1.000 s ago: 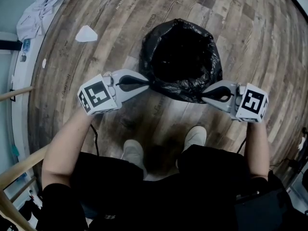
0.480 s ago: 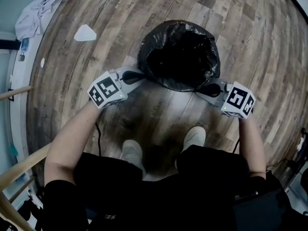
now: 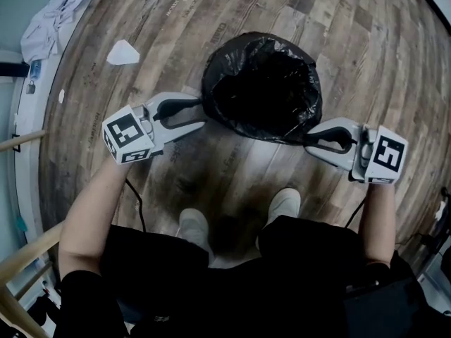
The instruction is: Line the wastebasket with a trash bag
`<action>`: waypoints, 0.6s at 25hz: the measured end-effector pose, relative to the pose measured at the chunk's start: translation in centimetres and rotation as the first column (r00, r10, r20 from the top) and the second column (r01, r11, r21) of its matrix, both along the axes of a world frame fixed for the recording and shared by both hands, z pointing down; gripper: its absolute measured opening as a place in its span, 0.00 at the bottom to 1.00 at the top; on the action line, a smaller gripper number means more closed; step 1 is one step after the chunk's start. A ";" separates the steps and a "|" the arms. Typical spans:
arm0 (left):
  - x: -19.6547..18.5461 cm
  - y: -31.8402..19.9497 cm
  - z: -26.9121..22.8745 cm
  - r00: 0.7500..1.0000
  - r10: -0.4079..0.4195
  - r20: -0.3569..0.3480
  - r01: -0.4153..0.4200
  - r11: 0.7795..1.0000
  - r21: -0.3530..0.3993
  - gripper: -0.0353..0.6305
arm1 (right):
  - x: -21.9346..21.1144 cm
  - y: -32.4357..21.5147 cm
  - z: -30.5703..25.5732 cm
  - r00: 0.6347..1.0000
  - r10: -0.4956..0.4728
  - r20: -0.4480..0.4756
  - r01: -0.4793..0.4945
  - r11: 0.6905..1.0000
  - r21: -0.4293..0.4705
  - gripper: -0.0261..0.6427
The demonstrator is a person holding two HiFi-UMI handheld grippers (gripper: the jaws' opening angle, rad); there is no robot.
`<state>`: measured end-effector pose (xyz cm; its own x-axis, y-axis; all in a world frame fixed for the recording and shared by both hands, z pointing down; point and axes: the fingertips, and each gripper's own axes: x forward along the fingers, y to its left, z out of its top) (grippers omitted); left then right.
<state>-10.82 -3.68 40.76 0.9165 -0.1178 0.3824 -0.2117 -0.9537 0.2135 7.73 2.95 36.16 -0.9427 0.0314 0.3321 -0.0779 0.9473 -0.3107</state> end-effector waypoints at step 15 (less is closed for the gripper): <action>2.6 -7.6 -9.2 0.899 -0.365 -0.242 0.407 0.900 0.155 0.15 | 0.5 -13.6 -4.5 0.795 0.603 0.065 -0.588 0.739 0.330 0.11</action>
